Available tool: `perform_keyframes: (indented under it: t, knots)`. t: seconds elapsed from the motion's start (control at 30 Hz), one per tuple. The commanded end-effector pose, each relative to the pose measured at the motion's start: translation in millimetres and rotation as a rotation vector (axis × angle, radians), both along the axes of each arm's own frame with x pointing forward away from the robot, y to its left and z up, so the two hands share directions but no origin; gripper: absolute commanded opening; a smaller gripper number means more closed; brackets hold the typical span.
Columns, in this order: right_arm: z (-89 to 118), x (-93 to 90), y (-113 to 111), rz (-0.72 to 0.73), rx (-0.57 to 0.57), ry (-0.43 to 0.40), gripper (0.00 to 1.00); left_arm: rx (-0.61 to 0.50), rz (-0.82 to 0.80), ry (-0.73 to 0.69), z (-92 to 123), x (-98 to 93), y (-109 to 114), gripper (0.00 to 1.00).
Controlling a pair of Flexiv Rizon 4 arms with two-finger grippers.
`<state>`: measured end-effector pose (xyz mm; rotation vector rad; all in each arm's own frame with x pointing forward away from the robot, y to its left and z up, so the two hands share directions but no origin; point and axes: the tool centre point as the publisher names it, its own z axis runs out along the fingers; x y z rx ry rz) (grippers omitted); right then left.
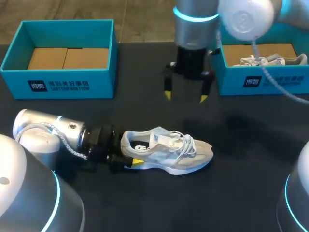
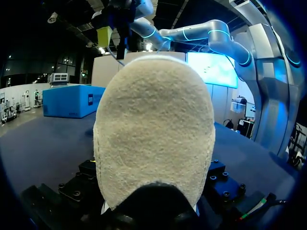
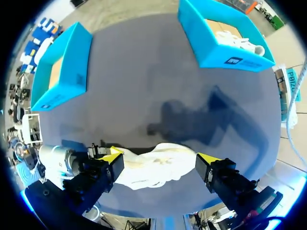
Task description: Take the shoe out of the shoebox, open the shoe tongue, remove and reinsert the insole, then place the shoe into the shoebox
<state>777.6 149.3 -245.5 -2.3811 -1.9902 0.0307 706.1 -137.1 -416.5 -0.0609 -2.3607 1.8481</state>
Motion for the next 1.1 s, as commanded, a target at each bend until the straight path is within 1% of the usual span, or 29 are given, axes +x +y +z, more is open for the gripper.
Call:
perform_keyframes:
  t: [0.03, 0.1, 0.13, 0.17, 0.2, 0.23, 0.67, 0.77, 0.83, 0.9, 1.0, 1.1]
  knots:
    - [-6, -6.7, 37, 0.018, -0.036, -0.014, 1.0, 0.003, -0.001, 0.001, -3, -0.2, 0, 0.0]
    - [-6, -13.2, 47, 0.028, -0.039, -0.02, 1.0, 0.003, -0.001, 0.001, -3, -0.2, 0, 0.0]
    - [-5, -17.4, 52, 0.039, -0.018, -0.036, 1.0, 0.003, -0.001, 0.001, -3, -0.2, 0, 0.0]
    - [-4, -21.9, 56, 0.028, 0.006, -0.035, 1.0, 0.003, -0.001, 0.001, -3, -0.2, 0, 0.0]
    - [-3, -25.8, 59, 0.009, 0.003, -0.004, 1.0, 0.003, -0.001, 0.001, -3, -0.2, 0, 0.0]
    - [1, -29.3, 61, 0.036, 0.015, 0.016, 1.0, 0.003, -0.001, 0.001, -3, -0.2, 0, 0.0]
    - [1, -29.3, 61, 0.036, 0.015, 0.016, 1.0, 0.003, -0.001, 0.001, -3, -0.2, 0, 0.0]
    - [-13, -36.7, 80, 0.016, -0.051, 0.0, 1.0, 0.003, -0.001, 0.001, -3, -0.2, 0, 0.0]
    - [-19, -42.0, 89, 0.026, -0.063, -0.014, 1.0, 0.003, -0.001, 0.001, -3, -0.2, 0, 0.0]
    - [-24, -44.4, 97, 0.019, -0.089, 0.0, 1.0, 0.003, -0.001, 0.001, -3, -0.2, 0, 0.0]
    - [-28, -50.0, 104, 0.027, -0.092, -0.009, 1.0, 0.003, -0.001, 0.001, -3, -0.2, 0, 0.0]
    - [-32, -56.1, 113, 0.037, -0.119, -0.01, 1.0, 0.003, -0.001, 0.001, -3, -0.2, 0, 0.0]
